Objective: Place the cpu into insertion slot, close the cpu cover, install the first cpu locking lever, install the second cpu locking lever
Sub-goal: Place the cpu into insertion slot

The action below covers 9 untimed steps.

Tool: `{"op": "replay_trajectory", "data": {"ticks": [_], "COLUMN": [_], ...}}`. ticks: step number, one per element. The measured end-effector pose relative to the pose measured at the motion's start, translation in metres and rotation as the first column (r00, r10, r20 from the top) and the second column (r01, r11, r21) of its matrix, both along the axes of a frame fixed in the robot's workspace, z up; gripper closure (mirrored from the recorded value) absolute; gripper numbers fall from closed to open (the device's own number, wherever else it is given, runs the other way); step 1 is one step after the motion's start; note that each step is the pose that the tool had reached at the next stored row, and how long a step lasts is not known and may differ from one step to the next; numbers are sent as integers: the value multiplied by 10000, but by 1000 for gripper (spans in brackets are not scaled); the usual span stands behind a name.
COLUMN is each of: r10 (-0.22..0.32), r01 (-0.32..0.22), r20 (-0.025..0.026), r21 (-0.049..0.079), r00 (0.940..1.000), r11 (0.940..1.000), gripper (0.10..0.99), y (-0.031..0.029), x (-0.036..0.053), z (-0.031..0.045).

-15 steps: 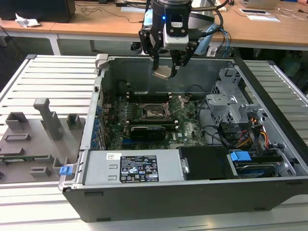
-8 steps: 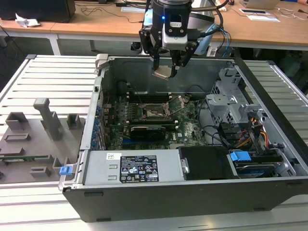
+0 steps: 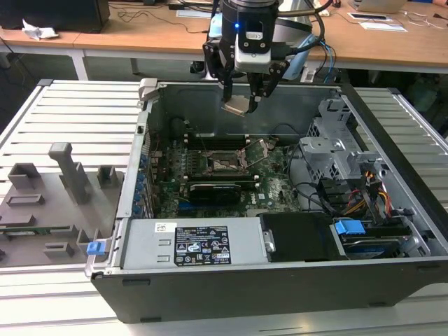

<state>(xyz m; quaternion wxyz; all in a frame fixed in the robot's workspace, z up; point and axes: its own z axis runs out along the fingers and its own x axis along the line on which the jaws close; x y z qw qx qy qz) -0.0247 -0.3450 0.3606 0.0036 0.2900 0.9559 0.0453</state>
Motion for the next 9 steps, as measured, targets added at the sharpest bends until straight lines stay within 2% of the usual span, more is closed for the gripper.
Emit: {"op": "replay_trajectory", "data": {"ticks": [9], "r10": [-316], "r01": [316], "r20": [1], "r21": [0], "r00": [9995], "r11": [9995], "gripper": [553], "y": [0], "x": [0], "z": [0]}}
